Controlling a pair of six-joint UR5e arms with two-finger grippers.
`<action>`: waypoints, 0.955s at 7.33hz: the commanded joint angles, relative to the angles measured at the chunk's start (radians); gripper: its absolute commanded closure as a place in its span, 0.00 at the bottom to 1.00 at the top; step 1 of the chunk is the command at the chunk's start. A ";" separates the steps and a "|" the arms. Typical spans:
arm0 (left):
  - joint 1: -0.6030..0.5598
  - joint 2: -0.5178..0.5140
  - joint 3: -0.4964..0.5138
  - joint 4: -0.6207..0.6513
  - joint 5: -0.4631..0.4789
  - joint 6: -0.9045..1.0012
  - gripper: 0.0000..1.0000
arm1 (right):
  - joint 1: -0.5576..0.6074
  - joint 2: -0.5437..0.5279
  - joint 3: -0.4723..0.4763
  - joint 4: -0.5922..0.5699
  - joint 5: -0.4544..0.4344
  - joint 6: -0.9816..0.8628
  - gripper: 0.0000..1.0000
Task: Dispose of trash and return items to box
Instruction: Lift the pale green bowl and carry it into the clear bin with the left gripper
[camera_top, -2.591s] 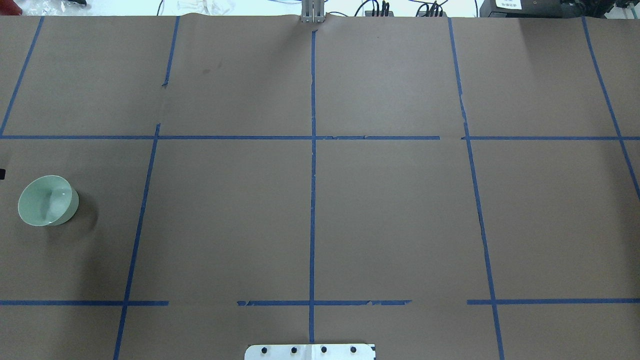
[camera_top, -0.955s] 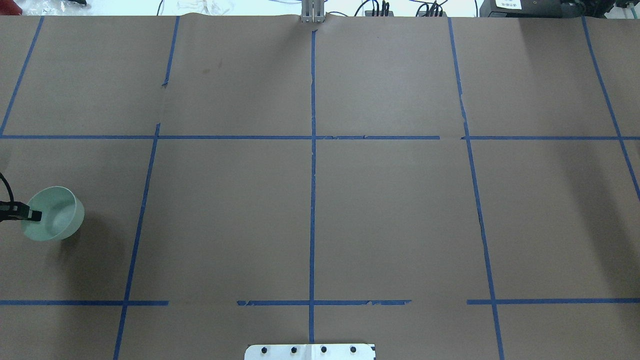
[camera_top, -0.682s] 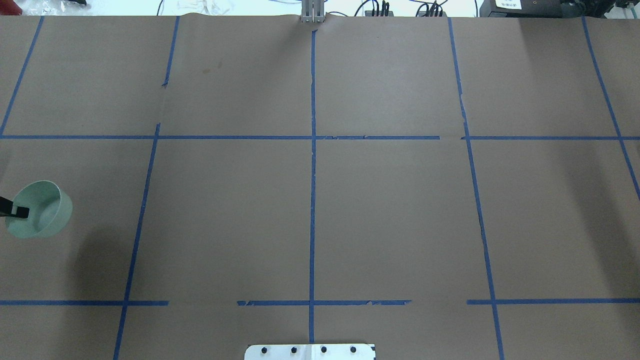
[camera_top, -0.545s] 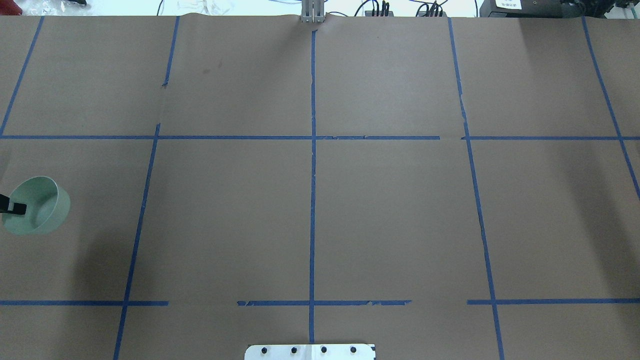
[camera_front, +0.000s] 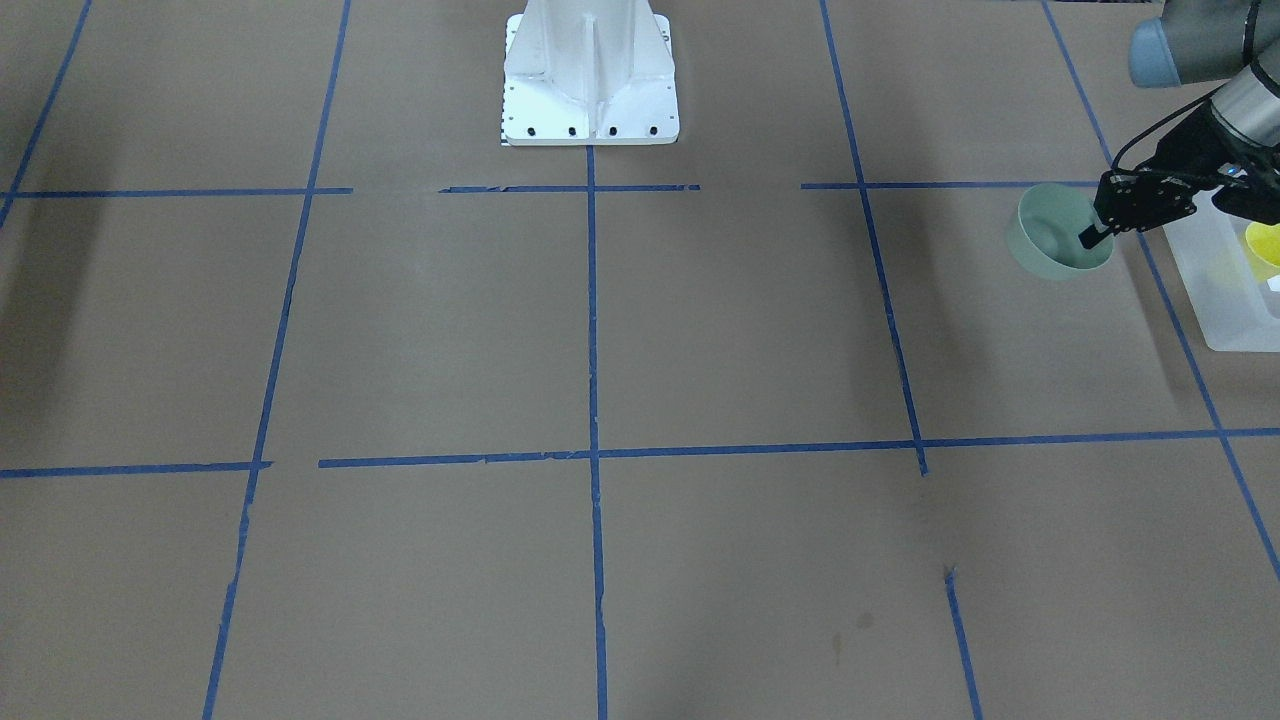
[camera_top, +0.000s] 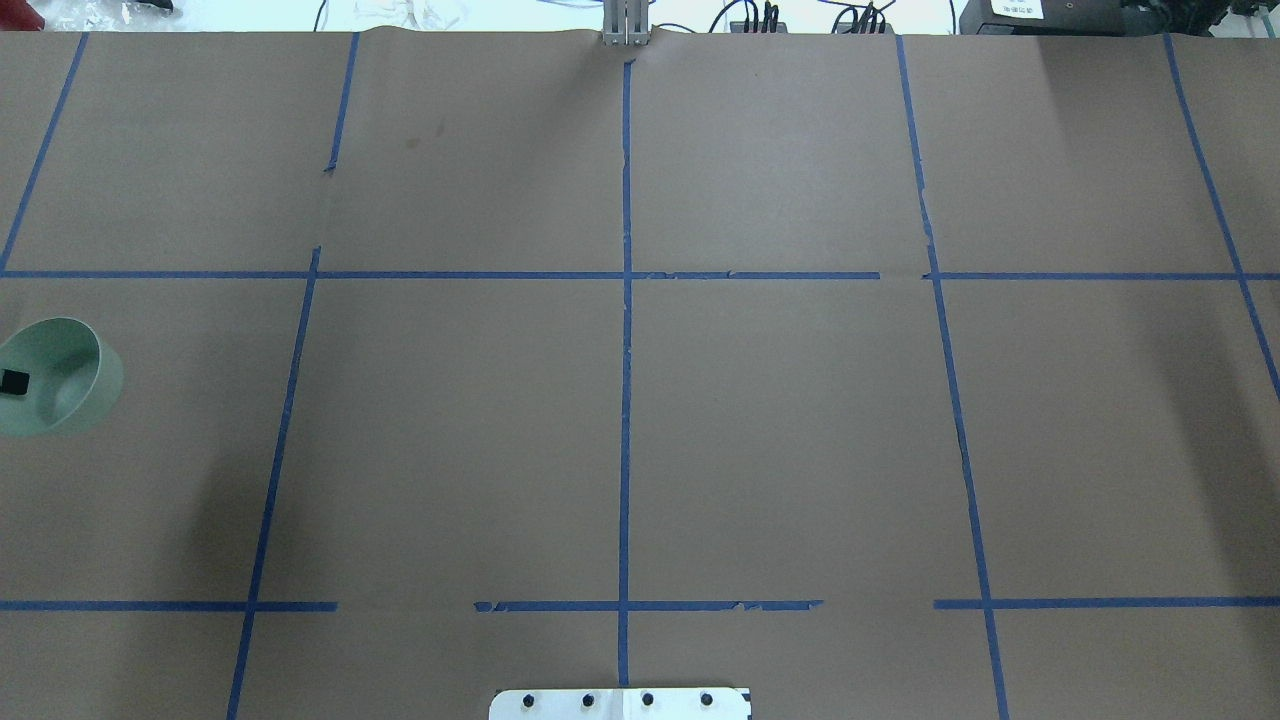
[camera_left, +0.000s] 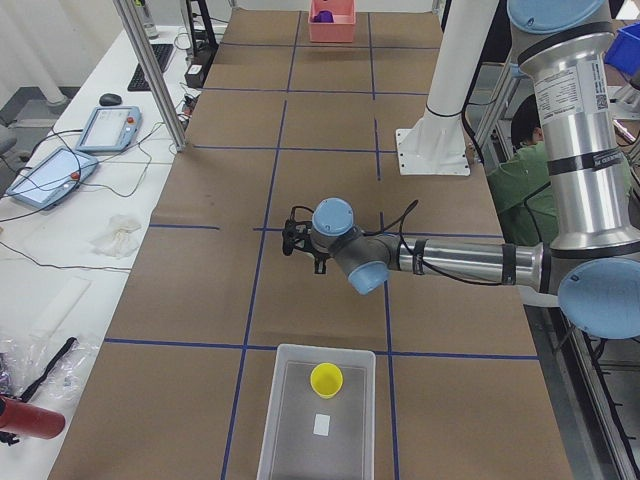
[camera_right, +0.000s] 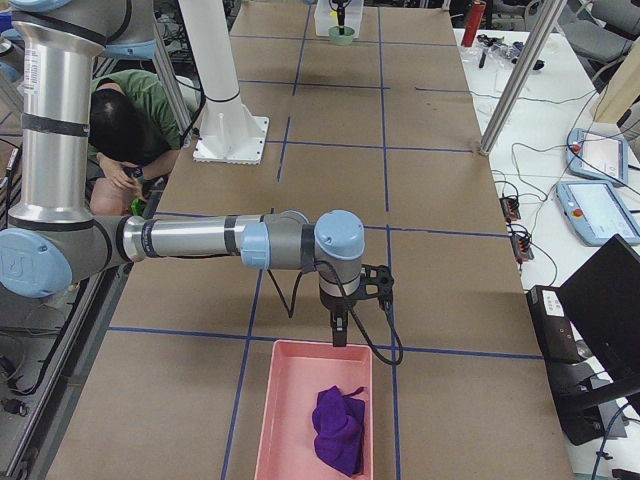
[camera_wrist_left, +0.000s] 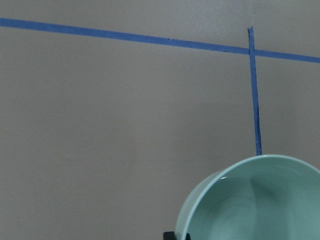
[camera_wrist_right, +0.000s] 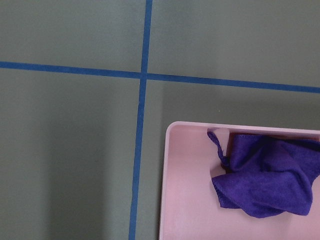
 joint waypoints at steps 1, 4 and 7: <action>-0.098 -0.053 -0.005 0.176 0.003 0.191 1.00 | -0.001 0.007 -0.048 0.043 0.065 0.005 0.00; -0.326 -0.195 -0.003 0.619 0.003 0.561 1.00 | -0.001 0.008 -0.049 0.043 0.142 0.005 0.00; -0.521 -0.254 0.164 0.846 0.000 0.891 1.00 | -0.001 0.008 -0.037 0.046 0.159 0.005 0.00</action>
